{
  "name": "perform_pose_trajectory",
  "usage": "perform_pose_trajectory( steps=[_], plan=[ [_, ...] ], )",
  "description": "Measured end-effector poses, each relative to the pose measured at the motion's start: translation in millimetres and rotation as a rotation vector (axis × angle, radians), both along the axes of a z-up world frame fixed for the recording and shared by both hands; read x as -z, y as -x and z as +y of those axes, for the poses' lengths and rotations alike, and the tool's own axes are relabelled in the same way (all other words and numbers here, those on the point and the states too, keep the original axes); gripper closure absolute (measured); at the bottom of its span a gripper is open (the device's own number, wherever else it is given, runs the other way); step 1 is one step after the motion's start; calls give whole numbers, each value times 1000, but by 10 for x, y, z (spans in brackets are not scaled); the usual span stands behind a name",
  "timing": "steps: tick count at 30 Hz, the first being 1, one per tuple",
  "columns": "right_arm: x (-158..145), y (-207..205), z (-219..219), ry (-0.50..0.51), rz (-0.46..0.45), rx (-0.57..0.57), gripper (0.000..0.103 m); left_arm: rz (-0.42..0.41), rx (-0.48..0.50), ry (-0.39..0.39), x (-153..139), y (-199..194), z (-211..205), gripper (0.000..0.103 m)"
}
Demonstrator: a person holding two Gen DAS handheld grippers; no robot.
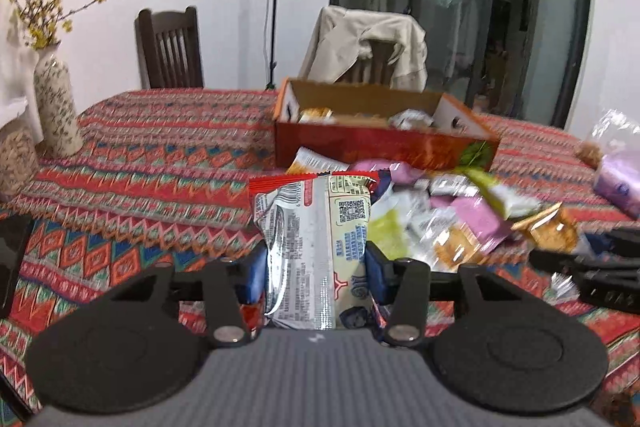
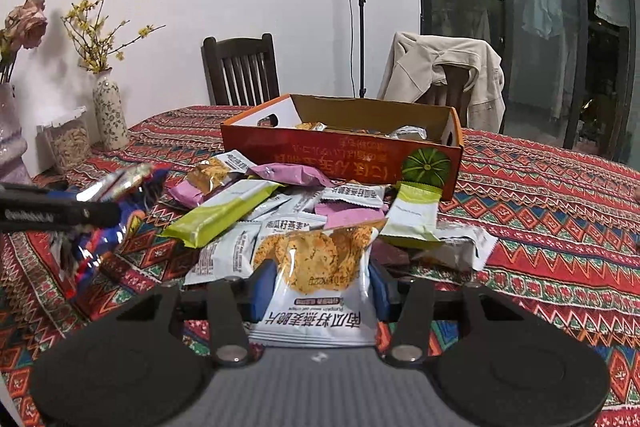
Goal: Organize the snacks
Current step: 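Carry both packets over the box and open both tools to drop them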
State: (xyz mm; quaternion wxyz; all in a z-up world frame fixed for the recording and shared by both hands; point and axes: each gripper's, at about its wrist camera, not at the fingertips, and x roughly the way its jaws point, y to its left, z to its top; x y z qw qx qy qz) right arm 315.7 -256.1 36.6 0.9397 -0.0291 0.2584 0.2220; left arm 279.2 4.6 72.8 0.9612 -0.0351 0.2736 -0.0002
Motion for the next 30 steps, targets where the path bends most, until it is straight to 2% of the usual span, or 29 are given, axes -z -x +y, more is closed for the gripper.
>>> perform_pose_trajectory(
  steps=[3, 7, 10, 12, 16, 18, 21, 23, 26, 27, 28, 30],
  plan=[
    [-54, -38, -83, -37, -1, -8, 55, -37, 41, 24, -204, -196, 11, 54],
    [-202, -270, -172, -70, -32, -24, 55, -105, 89, 21, -556, -702, 50, 54],
    [-374, -578, -205, -77, -64, -29, 55, -109, 99, 8, -747, -1265, 88, 54],
    [-506, -890, -209, -93, -70, -38, 55, -66, 88, 6, -787, -1729, 111, 54],
    [-598, -1778, -130, -111, -5, -47, 55, 26, 41, -42, -634, -2549, 131, 54],
    [-561, -2204, -43, -87, 48, -35, 55, 76, 1, -73, -502, -2890, 134, 54],
    [-468, -2773, 132, -7, 75, 12, 55, 134, -11, -103, -296, -3192, 145, 54],
    [-395, -3161, 221, 21, 116, 43, 55, 166, -2, -115, -155, -3285, 135, 53],
    [-243, -3568, 355, 106, 139, 100, 53, 163, 30, -157, -27, -3263, 100, 48],
    [-194, -3654, 386, 129, 143, 114, 50, 162, 46, -162, -3, -3244, 89, 45],
    [-144, -3747, 419, 148, 155, 125, 41, 164, 63, -160, 11, -3235, 85, 43],
    [-118, -3814, 434, 154, 156, 144, 38, 170, 79, -143, 16, -3193, 96, 38]
  ],
)
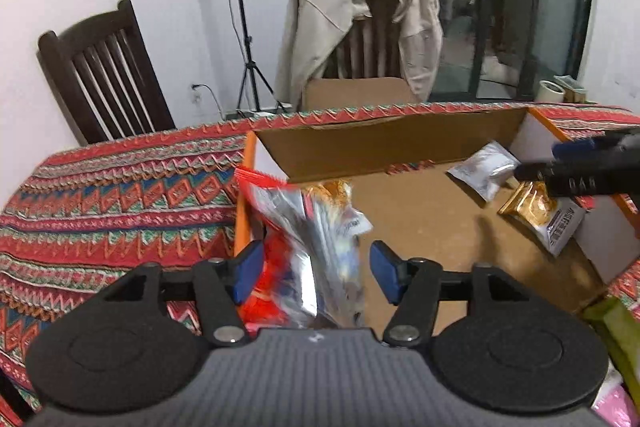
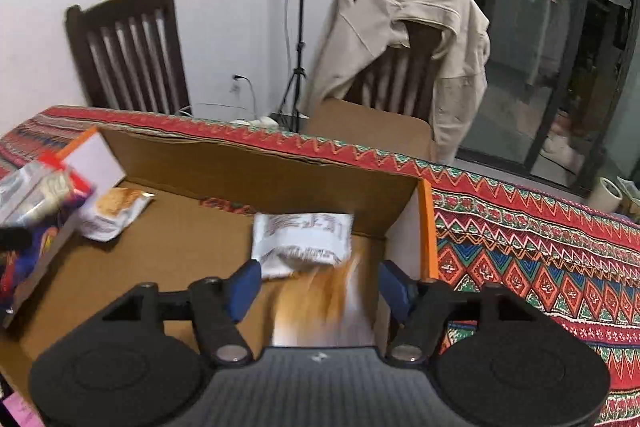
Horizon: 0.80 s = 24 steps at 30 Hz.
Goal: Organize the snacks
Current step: 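Carry both packets over the box and open both tools to drop them, then withdraw both open tools from the box toward the snack pile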
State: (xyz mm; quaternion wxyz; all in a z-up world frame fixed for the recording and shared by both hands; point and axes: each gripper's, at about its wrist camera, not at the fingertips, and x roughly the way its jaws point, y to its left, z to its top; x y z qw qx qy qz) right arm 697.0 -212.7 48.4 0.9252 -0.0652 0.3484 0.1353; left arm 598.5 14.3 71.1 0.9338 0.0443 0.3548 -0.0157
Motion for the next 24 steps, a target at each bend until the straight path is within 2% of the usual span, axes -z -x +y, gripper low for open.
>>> perform_pose_trajectory(
  steps=[2, 3, 10, 15, 18, 21, 22, 24],
  plan=[
    [-62, 40, -35, -20, -40, 1, 24, -5, -7, 10, -19, 34, 36, 34],
    [-94, 62, -55, -23, -53, 10, 22, -10, -11, 12, -49, 59, 51, 34],
    [-517, 521, -299, -68, -138, 0, 20, -79, -39, 36, -499, 418, 168, 29],
    [-907, 1099, -487, -78, -216, -29, 16, -184, -34, 48, -890, 1000, 231, 20],
    [-1099, 1543, -607, -88, -266, -53, 14, -237, -24, 59, -1009, 1431, 235, 19],
    [-1207, 2029, -725, -111, -309, -79, 10, -281, -19, 90, -1024, 1861, 229, 12],
    [-1220, 2223, -762, -119, -332, -90, 5, -294, -28, 96, -1004, 2011, 226, 10],
    [-1189, 2537, -828, -123, -374, -93, 3, -323, -58, 87, -931, 2346, 180, 10]
  ],
)
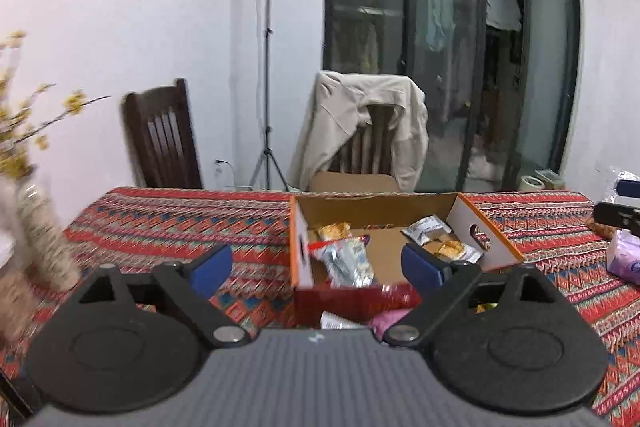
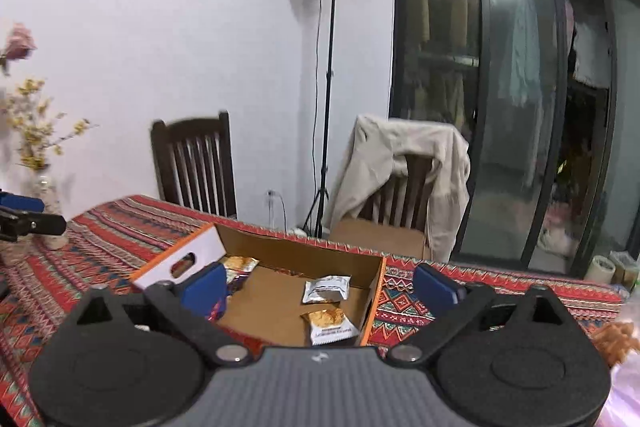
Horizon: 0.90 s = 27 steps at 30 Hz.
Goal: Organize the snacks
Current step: 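Withdraw both open tools from the box toward the snack pile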
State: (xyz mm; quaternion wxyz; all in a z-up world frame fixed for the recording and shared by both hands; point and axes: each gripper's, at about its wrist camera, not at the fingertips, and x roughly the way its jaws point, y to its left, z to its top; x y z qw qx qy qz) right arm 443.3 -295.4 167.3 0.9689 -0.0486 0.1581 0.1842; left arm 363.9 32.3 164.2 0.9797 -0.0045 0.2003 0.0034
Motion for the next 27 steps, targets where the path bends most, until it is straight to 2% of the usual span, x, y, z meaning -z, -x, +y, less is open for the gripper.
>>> perform_pose_trajectory(
  steps=[4, 8, 13, 16, 19, 21, 24, 27],
  plan=[
    [186, 608, -110, 0, -33, 30, 2, -21, -42, -7, 197, 527, -137, 6],
    [453, 1110, -176, -32, -11, 33, 0, -20, -41, -24, 447, 995, -353, 3],
    [886, 1674, -175, -24, 26, 60, 0, 30, -26, -23, 791, 1465, -536, 3],
    [1128, 2032, -195, -60, 63, 62, 0, 69, -13, -19, 959, 1662, -571, 3],
    [1343, 2310, -227, -105, 97, 80, 0, 81, -38, -46, 1100, 1817, -575, 3],
    [1462, 2437, -233, -121, 109, 92, 0, 94, -56, -38, 1170, 1876, -543, 3],
    [1594, 2541, -232, -113, 136, 101, 0, 113, -61, -13, 1222, 1932, -517, 3],
    [1669, 2578, -147, -79, 151, 108, 0, 118, -58, -21, 1255, 1977, -525, 3]
  ],
)
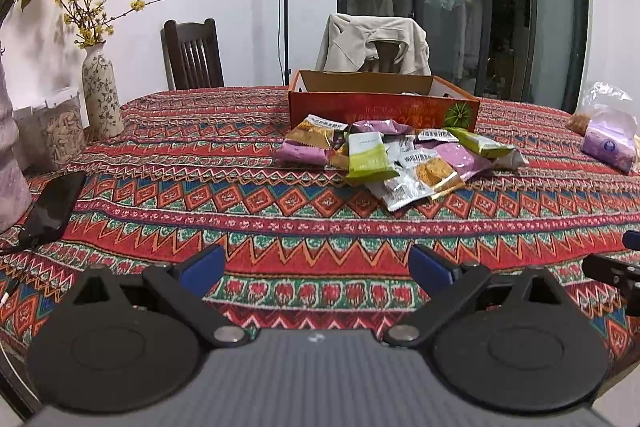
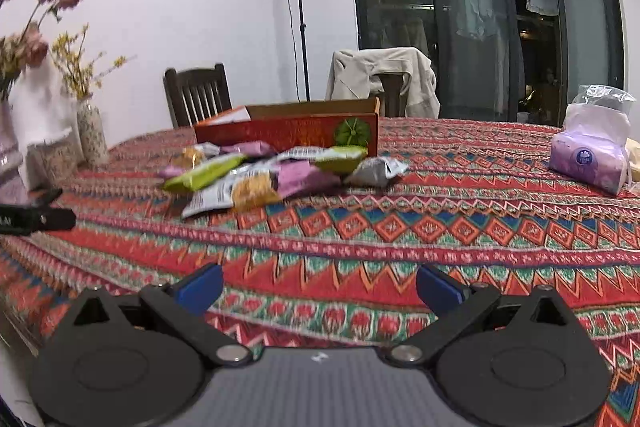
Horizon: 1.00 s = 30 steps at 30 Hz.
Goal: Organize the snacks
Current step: 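Withdraw both open tools from the box toward the snack pile, then grasp a pumpkin-seed oat crisp packet with the left tool while the right tool grasps another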
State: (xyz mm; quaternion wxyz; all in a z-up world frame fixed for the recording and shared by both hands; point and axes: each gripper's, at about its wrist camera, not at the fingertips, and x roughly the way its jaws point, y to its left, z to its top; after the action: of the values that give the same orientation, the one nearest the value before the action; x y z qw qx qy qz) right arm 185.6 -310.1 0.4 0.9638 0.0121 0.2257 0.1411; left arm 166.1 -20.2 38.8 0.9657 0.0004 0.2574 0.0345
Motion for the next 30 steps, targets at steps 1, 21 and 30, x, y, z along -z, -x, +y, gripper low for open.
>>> perform_pose_trajectory(
  steps=[1, 21, 30],
  plan=[
    [9, 10, 16, 4, 3, -1, 0, 1, 2, -1, 6, 16, -6, 3],
    [-104, -381, 315, 31, 1, -58, 12, 39, 34, 31, 83, -475, 116, 3],
    [-198, -1103, 679, 51, 49, -104, 28, 0, 67, -1, -48, -1177, 306, 15]
  ],
)
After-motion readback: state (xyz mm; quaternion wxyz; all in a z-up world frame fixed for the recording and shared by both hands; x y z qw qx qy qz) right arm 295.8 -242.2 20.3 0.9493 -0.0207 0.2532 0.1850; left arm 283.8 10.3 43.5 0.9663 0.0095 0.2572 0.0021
